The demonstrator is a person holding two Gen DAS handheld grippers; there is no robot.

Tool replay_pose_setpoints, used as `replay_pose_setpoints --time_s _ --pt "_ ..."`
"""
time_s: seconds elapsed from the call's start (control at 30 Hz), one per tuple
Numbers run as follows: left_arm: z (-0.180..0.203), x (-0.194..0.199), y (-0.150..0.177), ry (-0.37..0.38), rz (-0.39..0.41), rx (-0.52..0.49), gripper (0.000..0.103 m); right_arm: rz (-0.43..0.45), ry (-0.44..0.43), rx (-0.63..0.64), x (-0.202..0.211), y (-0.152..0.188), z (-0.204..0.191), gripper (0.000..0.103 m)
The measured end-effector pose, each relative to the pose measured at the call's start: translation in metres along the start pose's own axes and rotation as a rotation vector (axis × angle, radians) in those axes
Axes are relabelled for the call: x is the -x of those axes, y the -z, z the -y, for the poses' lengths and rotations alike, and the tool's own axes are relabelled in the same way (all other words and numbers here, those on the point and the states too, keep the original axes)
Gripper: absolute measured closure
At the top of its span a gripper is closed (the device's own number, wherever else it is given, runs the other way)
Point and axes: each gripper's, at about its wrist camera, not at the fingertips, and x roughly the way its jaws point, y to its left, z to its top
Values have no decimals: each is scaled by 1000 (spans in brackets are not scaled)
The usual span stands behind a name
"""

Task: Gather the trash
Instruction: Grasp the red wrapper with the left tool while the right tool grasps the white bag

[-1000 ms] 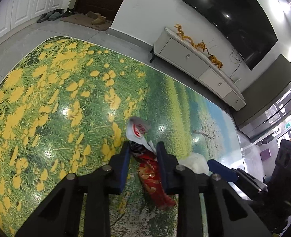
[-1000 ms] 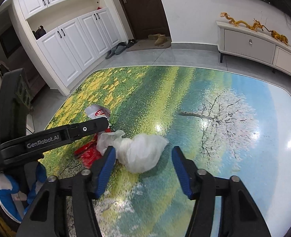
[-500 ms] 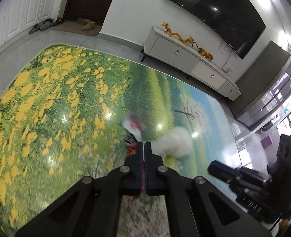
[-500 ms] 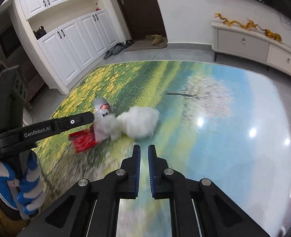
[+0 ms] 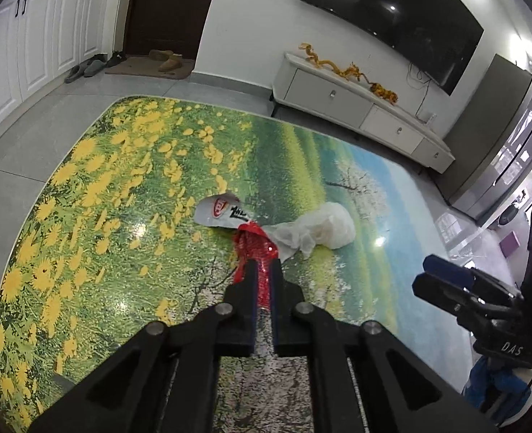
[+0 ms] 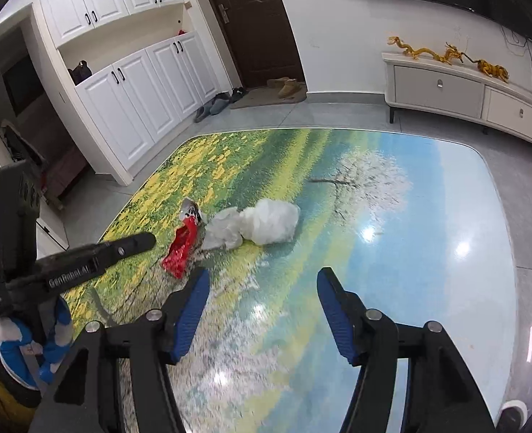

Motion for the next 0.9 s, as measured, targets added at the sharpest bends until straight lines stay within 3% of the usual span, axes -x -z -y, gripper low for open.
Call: replay_pose_setpoints --time_s 0.07,0.1,0.43,0.5,0.67,0.77,0.9 --pt "-1 -10 -1 -11 -10 1 61 -6 -9 5 -9 -4 -1 42" --pt "-1 -13 -1 -16 -7 0 60 -11 -10 11 -17 -9 -1 42" --pt "6 -51 -8 -62 -21 -83 62 -42 -18 8 -78 -36 6 42" --pt "8 -51 -5 -77 -10 -113 74 -53 -19 7 -89 -36 7 44" --pt "7 -47 0 -62 -6 -124 78 -66 -20 36 -98 -33 3 78" --pt "7 -42 6 -56 -5 -123 81 -64 -16 41 -93 -29 2 86" --pt "8 -32 13 -51 -6 -112 87 -42 -26 19 -68 -21 6 88"
